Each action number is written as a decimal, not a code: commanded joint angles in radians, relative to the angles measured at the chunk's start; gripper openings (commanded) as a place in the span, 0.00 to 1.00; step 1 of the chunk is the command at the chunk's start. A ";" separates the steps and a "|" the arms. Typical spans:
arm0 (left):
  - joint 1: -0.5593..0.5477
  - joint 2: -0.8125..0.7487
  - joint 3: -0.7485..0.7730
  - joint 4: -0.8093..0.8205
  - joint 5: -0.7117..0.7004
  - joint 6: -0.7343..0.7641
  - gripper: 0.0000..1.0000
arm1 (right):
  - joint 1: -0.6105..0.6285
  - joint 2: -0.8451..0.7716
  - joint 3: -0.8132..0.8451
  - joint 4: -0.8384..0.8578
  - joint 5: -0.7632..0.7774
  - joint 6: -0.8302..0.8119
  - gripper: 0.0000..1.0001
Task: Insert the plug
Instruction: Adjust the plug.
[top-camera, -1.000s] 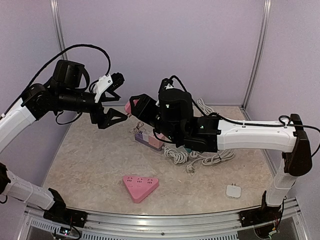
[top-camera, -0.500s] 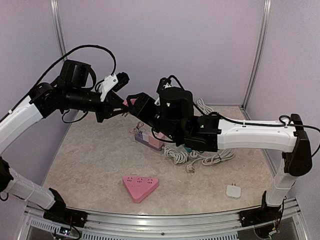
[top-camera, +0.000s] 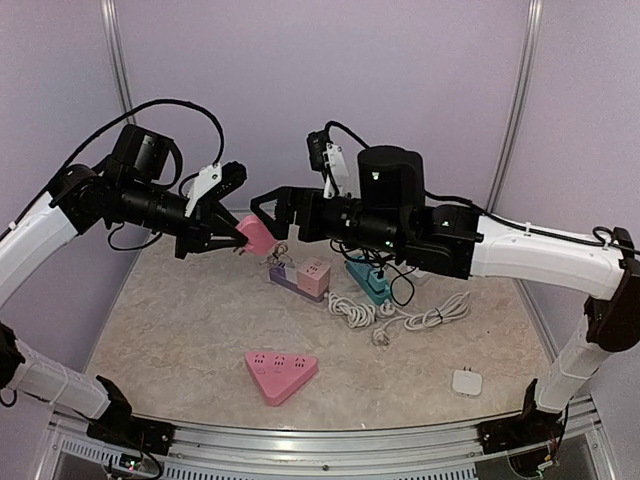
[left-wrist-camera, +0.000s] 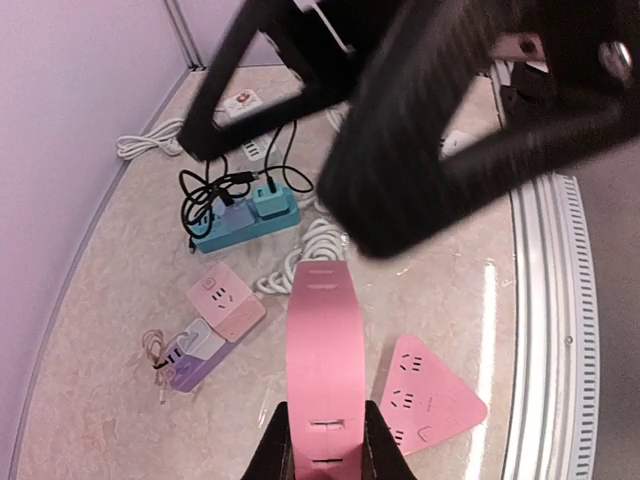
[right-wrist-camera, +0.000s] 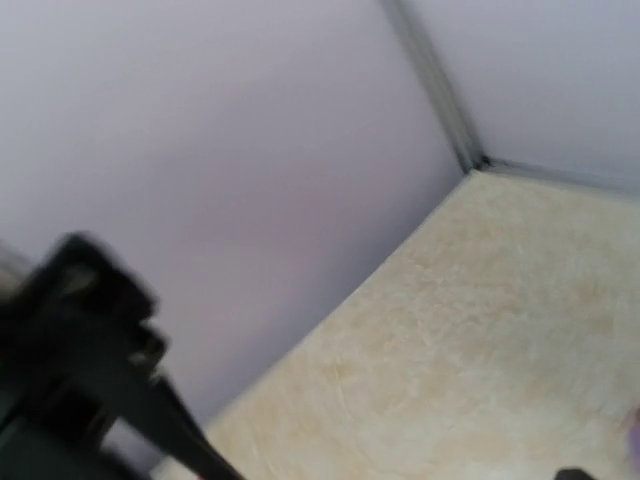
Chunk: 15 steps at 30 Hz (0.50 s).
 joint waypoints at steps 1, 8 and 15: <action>-0.015 -0.036 0.025 -0.168 0.143 0.106 0.00 | -0.058 -0.123 0.000 -0.218 -0.387 -0.434 1.00; -0.033 -0.008 0.075 -0.243 0.170 0.149 0.00 | -0.061 -0.008 0.156 -0.440 -0.573 -0.654 1.00; -0.042 0.034 0.128 -0.282 0.187 0.175 0.00 | -0.088 0.063 0.234 -0.501 -0.707 -0.734 0.89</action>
